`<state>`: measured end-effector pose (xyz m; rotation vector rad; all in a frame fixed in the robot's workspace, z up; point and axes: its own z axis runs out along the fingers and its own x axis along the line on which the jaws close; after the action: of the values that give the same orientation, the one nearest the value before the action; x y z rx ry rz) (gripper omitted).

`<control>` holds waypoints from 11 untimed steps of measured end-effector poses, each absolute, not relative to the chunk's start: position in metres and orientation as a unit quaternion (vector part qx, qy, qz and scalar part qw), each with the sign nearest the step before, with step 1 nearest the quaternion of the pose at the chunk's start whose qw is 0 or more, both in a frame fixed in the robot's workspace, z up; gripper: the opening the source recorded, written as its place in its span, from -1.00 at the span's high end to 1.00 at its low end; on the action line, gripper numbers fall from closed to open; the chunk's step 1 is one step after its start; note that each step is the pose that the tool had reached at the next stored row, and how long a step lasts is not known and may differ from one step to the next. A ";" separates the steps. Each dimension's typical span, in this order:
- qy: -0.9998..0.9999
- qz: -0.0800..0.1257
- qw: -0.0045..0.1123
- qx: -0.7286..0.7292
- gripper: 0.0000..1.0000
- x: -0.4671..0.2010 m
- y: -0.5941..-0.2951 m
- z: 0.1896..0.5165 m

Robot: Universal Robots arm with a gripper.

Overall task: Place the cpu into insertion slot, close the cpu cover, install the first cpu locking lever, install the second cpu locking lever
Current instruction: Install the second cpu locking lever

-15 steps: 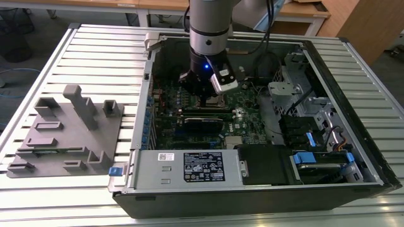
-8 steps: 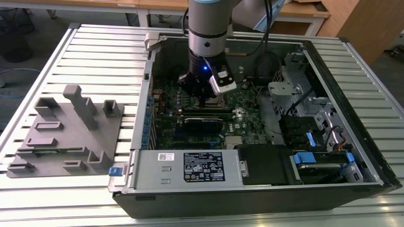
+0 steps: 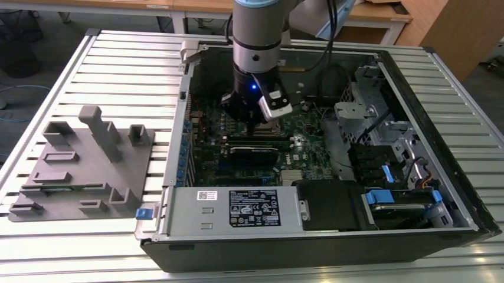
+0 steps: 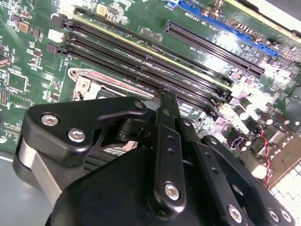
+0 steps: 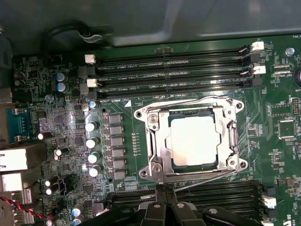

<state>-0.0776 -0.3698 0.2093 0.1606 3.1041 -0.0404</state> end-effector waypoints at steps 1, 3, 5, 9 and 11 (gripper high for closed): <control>0.998 -0.013 0.017 0.052 0.79 -0.078 -0.370 0.209; 0.998 -0.012 0.016 0.052 0.79 -0.080 -0.370 0.208; 0.998 -0.009 0.016 0.052 0.79 -0.081 -0.370 0.208; 0.999 -0.002 0.016 0.052 0.79 -0.081 -0.370 0.206; 0.999 0.000 0.015 0.052 0.79 -0.082 -0.370 0.205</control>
<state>-0.0816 -0.3698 0.2054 0.1615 3.1066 -0.0002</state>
